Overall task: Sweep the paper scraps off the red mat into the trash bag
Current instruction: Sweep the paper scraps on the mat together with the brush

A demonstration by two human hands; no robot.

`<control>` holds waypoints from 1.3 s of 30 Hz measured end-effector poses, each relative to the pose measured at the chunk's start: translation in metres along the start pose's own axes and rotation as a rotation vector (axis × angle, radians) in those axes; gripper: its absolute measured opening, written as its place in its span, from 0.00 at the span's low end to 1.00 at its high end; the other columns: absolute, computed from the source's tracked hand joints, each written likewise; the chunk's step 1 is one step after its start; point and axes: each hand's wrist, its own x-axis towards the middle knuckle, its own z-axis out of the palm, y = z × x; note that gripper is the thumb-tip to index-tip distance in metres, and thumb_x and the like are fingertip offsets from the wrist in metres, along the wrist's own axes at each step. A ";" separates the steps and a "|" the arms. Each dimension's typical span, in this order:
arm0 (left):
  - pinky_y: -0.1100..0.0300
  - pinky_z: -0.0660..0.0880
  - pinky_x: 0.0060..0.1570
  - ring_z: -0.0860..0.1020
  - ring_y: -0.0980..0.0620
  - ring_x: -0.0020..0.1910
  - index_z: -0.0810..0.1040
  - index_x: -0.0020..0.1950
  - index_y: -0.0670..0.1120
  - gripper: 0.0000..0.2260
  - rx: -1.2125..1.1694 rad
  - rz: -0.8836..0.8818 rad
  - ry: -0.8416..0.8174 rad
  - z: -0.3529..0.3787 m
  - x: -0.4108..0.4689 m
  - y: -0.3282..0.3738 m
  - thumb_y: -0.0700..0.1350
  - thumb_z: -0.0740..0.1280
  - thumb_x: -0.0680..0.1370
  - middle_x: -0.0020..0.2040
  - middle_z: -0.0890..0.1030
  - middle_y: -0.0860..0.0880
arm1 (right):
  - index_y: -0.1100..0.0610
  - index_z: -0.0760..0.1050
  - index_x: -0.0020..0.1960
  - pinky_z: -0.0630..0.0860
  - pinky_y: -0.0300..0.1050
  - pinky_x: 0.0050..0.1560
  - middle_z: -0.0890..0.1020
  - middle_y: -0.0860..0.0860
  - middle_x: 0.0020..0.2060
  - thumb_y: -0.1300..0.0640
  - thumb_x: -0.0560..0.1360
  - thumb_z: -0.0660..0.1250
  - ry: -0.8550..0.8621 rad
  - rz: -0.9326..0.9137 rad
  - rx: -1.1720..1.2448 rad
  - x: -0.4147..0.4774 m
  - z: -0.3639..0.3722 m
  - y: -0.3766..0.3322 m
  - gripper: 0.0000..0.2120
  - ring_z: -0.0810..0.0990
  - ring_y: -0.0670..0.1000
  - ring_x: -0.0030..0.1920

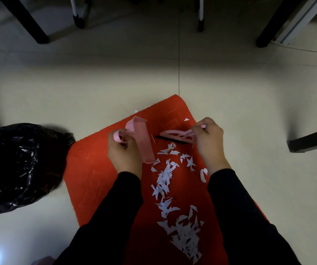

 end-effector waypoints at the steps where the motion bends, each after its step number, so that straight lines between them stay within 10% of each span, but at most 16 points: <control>1: 0.74 0.68 0.29 0.72 0.58 0.32 0.73 0.48 0.45 0.04 -0.004 0.001 0.000 0.000 0.000 0.001 0.39 0.59 0.79 0.35 0.73 0.54 | 0.52 0.69 0.34 0.76 0.47 0.43 0.81 0.57 0.38 0.65 0.75 0.59 0.033 -0.006 0.011 0.002 -0.003 -0.003 0.13 0.81 0.58 0.43; 14: 0.64 0.71 0.35 0.73 0.55 0.34 0.71 0.47 0.46 0.05 -0.017 -0.011 -0.048 0.017 -0.013 0.012 0.38 0.58 0.79 0.36 0.74 0.53 | 0.53 0.68 0.43 0.76 0.42 0.38 0.80 0.57 0.38 0.58 0.80 0.58 0.183 -0.011 -0.030 0.019 -0.022 0.013 0.07 0.81 0.56 0.38; 19: 0.67 0.70 0.33 0.71 0.57 0.33 0.71 0.47 0.46 0.05 -0.018 -0.011 -0.064 0.027 -0.015 0.016 0.39 0.58 0.79 0.36 0.73 0.53 | 0.57 0.68 0.47 0.80 0.52 0.44 0.80 0.57 0.39 0.58 0.80 0.58 0.211 -0.016 -0.102 0.034 -0.030 0.019 0.04 0.82 0.61 0.40; 26: 0.76 0.67 0.27 0.71 0.58 0.31 0.71 0.47 0.44 0.04 -0.001 0.024 -0.062 0.040 -0.015 0.020 0.38 0.58 0.79 0.35 0.72 0.54 | 0.65 0.70 0.56 0.67 0.41 0.40 0.76 0.57 0.41 0.53 0.79 0.59 0.142 -0.034 -0.345 0.045 -0.021 0.013 0.15 0.74 0.56 0.39; 39: 0.76 0.68 0.29 0.71 0.60 0.32 0.71 0.47 0.45 0.05 -0.005 0.035 -0.065 0.035 -0.013 0.021 0.39 0.58 0.80 0.35 0.72 0.55 | 0.65 0.71 0.55 0.79 0.47 0.45 0.81 0.59 0.43 0.56 0.80 0.58 0.104 -0.037 -0.309 0.044 -0.028 -0.001 0.13 0.82 0.58 0.41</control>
